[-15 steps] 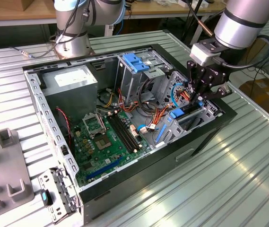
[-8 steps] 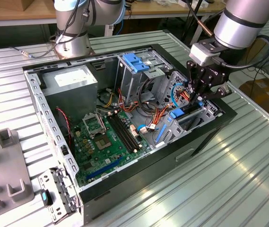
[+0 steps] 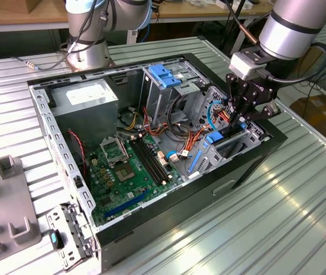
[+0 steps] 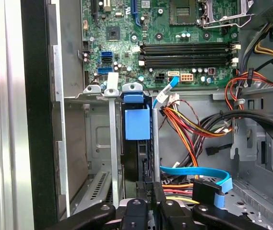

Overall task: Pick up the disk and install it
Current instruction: 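Insert the first disk wire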

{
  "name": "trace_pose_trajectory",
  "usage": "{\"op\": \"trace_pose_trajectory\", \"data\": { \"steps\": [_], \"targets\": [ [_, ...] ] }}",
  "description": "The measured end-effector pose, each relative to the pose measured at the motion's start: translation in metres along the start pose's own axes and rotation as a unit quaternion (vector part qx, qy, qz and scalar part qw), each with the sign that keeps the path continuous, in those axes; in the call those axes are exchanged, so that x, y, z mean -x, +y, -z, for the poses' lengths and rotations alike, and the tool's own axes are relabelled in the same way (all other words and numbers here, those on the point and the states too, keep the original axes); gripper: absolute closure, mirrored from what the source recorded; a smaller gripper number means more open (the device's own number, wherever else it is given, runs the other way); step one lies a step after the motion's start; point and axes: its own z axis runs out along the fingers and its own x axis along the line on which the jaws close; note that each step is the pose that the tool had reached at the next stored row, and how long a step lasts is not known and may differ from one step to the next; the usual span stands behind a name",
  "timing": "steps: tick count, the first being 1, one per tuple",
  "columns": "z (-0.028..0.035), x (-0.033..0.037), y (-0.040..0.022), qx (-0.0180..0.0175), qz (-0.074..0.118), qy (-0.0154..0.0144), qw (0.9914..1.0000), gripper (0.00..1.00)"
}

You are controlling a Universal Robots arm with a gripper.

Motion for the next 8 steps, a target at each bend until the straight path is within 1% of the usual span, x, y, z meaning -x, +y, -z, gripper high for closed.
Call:
{"op": "trace_pose_trajectory", "data": {
  "steps": [5, 8],
  "targets": [
    [-0.0008, 0.0, -0.0005, 0.0, 0.0, -0.0009, 1.0, 0.83],
    [-0.0021, -0.0002, -0.0004, 0.0001, 0.0, -0.0031, 1.0, 0.83]
  ]
}}
